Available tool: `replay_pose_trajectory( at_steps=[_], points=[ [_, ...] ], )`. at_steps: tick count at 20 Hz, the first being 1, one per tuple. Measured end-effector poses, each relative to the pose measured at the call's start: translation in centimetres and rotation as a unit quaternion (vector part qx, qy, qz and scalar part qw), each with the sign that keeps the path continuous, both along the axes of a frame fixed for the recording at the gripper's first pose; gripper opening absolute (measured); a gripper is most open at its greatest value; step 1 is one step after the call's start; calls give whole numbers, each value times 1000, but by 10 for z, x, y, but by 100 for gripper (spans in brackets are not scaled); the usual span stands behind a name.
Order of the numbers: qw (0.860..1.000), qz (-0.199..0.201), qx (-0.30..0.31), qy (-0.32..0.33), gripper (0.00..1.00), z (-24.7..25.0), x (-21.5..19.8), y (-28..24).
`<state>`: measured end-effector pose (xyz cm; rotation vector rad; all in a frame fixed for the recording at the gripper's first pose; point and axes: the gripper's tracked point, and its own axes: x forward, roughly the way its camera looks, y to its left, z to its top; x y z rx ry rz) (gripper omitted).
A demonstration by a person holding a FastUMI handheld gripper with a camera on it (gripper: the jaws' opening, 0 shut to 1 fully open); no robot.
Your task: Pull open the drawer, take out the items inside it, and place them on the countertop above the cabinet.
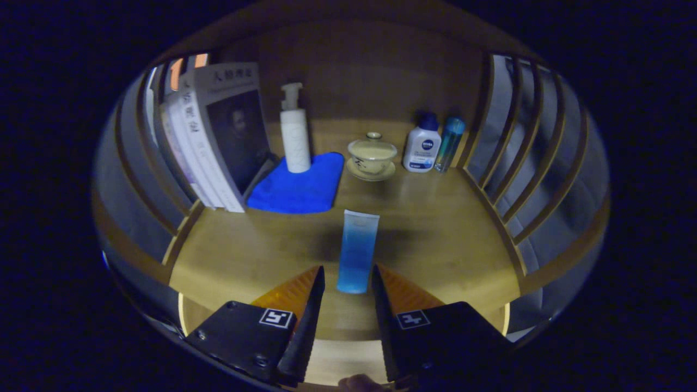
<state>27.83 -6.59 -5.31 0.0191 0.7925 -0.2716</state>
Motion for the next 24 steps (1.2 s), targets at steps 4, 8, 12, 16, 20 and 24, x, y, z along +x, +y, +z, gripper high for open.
replay_pose_trajectory(
  at_steps=[4,8,12,16,20,24],
  points=[
    [998,41,-21,-47,81,20,-40,25],
    [992,59,-19,-109,82,47,-92,49],
    [980,64,-28,-187,82,67,-140,63],
    [963,67,-32,-260,100,77,-184,76],
    [940,85,-57,-324,100,70,-219,81],
    [924,96,-71,-362,100,44,-244,84]
  ],
)
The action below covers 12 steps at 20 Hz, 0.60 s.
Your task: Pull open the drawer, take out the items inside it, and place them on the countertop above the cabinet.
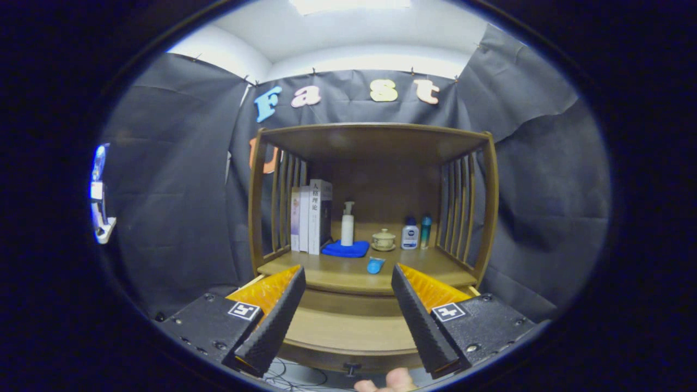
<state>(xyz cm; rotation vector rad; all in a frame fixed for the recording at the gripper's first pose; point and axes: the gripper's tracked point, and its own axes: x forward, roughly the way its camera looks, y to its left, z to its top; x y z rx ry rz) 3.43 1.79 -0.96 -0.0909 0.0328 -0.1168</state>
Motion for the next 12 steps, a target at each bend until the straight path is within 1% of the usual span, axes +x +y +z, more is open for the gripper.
replay_pose_trajectory(
  at_steps=[3,5,8,12],
  points=[
    [1000,-11,11,-3,100,-28,-15,-2],
    [1000,-15,10,-19,100,-43,-23,-4],
    [999,-6,0,-37,100,-67,-34,0],
    [1000,-21,2,-14,100,-105,-39,-9]
  ],
)
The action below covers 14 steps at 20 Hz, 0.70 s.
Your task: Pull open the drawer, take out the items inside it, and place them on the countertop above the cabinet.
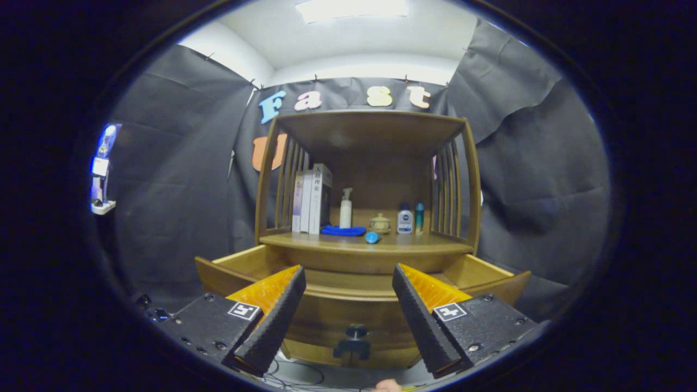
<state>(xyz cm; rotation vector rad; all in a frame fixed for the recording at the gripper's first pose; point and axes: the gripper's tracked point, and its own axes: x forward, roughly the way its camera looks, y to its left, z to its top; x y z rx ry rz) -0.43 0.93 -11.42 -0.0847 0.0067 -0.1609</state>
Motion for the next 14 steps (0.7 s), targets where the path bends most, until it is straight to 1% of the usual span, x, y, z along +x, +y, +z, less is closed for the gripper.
replay_pose_trajectory(
  at_steps=[1,4,8,9,10,11,14],
  points=[
    [1000,-8,3,7,100,-11,1,-8],
    [999,-15,9,29,100,-37,11,-15],
    [996,-34,23,74,100,-69,22,-22],
    [996,-48,28,65,100,-66,22,-25],
    [995,-56,27,72,100,-68,22,-25],
    [996,-58,22,64,99,-66,27,-23],
    [996,-54,19,70,100,-65,43,-25]
  ],
)
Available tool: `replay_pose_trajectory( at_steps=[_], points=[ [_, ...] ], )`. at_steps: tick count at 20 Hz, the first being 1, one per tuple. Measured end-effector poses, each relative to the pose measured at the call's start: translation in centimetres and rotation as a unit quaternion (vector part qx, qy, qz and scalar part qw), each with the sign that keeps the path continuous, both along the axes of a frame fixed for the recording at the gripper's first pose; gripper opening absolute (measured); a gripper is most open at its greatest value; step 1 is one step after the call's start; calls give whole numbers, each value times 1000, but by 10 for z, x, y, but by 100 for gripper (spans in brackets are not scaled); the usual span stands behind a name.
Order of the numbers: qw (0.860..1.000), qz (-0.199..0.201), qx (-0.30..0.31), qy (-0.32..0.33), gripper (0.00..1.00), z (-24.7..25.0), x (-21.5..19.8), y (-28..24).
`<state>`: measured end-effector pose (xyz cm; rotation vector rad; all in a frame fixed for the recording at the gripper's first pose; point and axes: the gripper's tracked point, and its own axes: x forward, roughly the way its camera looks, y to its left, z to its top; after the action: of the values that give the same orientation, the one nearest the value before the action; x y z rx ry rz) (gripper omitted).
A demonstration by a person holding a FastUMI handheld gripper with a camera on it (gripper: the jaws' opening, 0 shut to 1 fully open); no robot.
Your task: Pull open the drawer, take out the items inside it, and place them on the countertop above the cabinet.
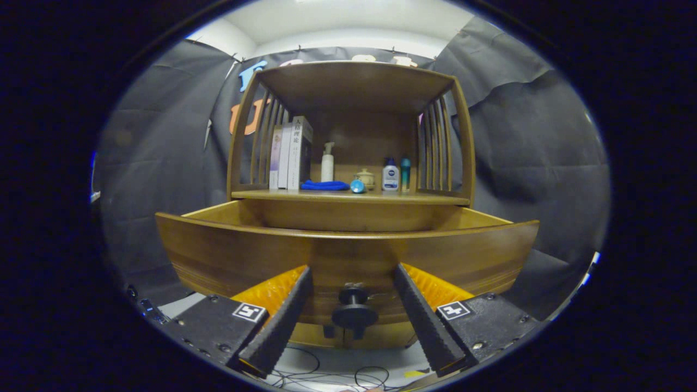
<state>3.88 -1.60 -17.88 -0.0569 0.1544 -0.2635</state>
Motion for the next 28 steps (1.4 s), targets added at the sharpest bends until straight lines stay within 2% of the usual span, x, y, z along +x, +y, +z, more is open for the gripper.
replay_pose_trajectory(
  at_steps=[3,5,8,17,22,28],
  points=[
    [1000,-1,-5,-3,99,9,17,-3],
    [1000,-3,-6,11,98,7,51,-14],
    [1000,-6,-1,17,99,9,81,-20],
    [999,-12,4,36,99,9,147,-38],
    [999,-19,9,45,99,9,168,-42],
    [999,-14,-5,39,99,11,161,-39]
  ],
)
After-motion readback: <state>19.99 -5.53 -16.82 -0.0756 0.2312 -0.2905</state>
